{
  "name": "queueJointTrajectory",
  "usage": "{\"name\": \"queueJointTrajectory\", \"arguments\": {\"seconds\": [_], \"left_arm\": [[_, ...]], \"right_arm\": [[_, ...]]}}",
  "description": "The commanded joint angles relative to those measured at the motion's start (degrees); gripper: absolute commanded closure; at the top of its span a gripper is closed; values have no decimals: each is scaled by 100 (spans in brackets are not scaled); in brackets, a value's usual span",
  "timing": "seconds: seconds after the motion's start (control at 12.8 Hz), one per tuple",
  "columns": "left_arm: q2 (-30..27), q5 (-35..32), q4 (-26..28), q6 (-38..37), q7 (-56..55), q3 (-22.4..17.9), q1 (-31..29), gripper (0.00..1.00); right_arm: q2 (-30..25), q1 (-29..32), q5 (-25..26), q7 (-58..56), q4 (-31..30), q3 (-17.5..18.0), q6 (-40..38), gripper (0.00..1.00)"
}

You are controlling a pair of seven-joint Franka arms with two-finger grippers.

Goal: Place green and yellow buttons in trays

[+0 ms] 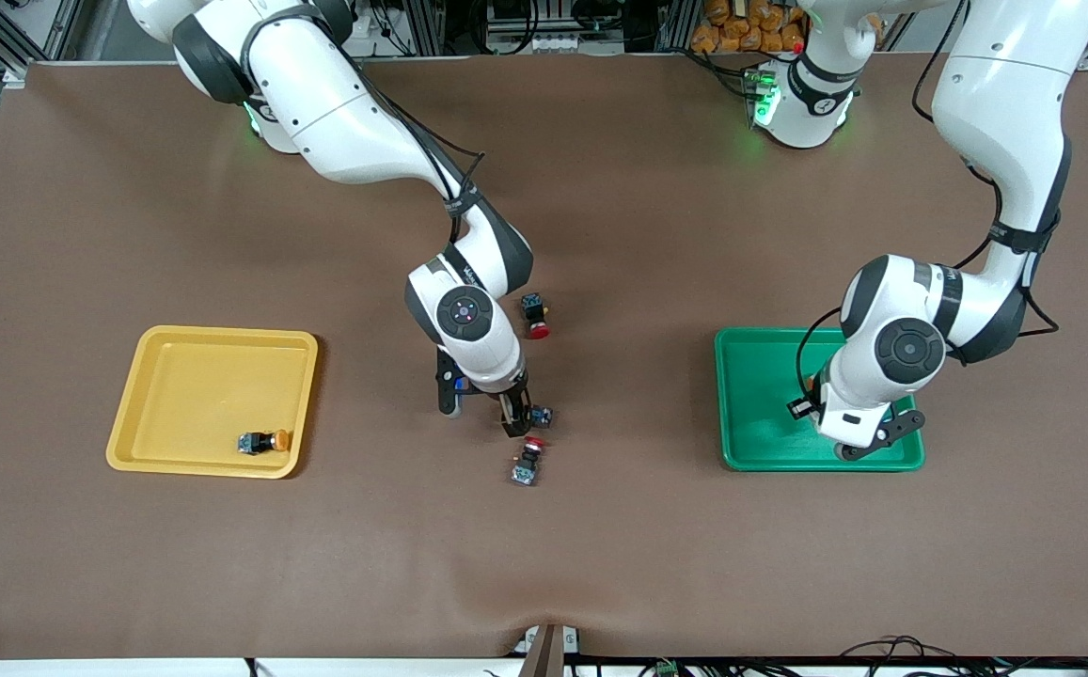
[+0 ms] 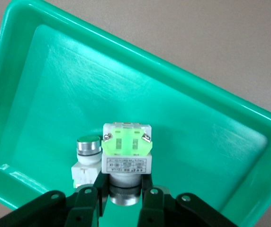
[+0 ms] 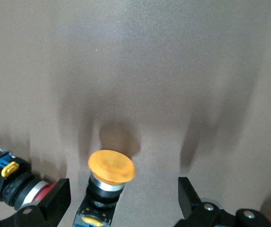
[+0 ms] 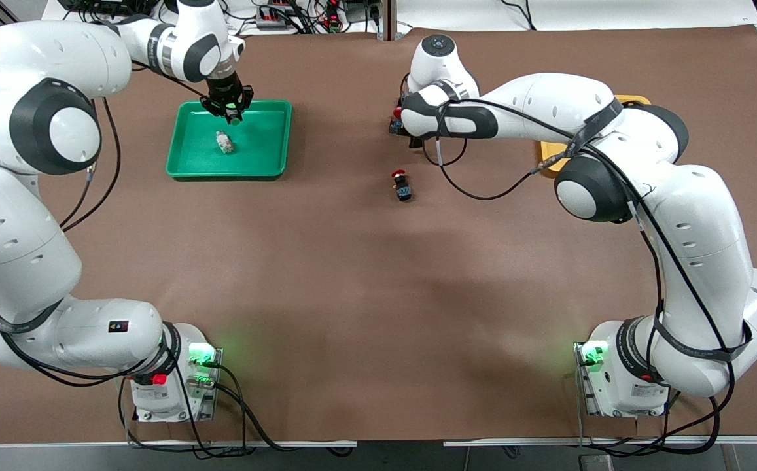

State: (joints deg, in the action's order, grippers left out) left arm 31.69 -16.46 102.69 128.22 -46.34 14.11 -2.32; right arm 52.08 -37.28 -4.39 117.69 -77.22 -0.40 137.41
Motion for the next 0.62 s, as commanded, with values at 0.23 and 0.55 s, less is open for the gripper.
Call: {"name": "queueJointTrajectory", "arguments": {"seconds": [0.23, 0.55], "left_arm": [[-57, -24, 93, 256, 949, 65, -347, 0], [-828, -42, 41, -190, 1372, 74, -462, 0]], "right_arm": [[109, -51, 210, 131, 40, -48, 102, 42], [110, -60, 333, 140, 40, -48, 128, 100]]}}
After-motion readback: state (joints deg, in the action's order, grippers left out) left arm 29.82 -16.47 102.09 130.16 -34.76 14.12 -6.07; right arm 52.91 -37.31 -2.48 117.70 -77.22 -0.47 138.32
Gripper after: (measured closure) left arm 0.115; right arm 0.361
